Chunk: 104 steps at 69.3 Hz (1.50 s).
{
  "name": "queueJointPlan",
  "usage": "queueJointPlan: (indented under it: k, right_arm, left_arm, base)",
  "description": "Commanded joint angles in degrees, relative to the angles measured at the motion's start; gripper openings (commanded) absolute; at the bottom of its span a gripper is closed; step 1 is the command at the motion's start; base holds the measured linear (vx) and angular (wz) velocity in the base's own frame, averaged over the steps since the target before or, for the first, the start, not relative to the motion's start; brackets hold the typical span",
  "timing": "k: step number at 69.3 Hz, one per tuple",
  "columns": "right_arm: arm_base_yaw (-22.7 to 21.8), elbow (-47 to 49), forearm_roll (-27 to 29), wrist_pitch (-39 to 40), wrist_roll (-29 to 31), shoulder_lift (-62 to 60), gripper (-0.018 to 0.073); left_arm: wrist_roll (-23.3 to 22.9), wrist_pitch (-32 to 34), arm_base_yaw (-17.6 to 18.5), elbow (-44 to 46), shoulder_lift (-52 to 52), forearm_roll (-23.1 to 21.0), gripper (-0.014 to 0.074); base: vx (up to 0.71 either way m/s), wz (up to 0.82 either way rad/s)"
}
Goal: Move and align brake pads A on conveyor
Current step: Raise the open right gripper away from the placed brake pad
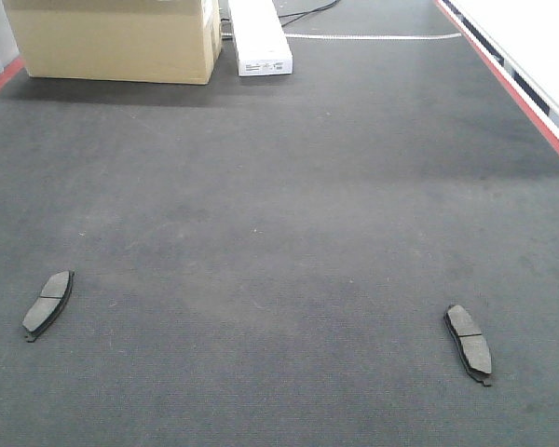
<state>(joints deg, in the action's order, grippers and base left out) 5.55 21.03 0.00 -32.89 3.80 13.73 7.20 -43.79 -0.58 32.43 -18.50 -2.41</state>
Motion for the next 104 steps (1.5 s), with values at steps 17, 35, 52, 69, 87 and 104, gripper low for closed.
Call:
queueJointPlan:
  k: [17,35,52,69,87,104]
  right_arm:
    - [-0.42,1.44,0.0,3.75,0.6,0.51,0.0589]
    - [-0.42,1.44,0.0,3.75,0.6,0.51,0.0589]
    - [-0.42,1.44,0.0,3.75,0.6,0.51,0.0589]
    - [-0.42,1.44,0.0,3.75,0.6,0.51,0.0589]
    - [-0.42,1.44,0.0,3.75,0.6,0.51,0.0589]
    - [-0.42,1.44,0.0,3.75,0.6,0.51,0.0589]
  left_arm:
    - [-0.12,3.72,0.48,1.38,-0.47,-0.34,0.0554]
    - [-0.12,3.72,0.48,1.38,-0.47,-0.34,0.0554]
    - [-0.12,3.72,0.48,1.38,-0.47,-0.34,0.0554]
    - [-0.12,3.72,0.48,1.38,-0.47,-0.34,0.0554]
    - [-0.12,3.72,0.48,1.38,-0.47,-0.34,0.0554]
    - [-0.12,3.72,0.48,1.38,-0.47,-0.34,0.0554]
  base:
    - [0.0,0.0]
    - [0.0,0.0]
    - [0.0,0.0]
    - [0.0,0.0]
    - [0.0,0.0]
    - [-0.07,-0.02]
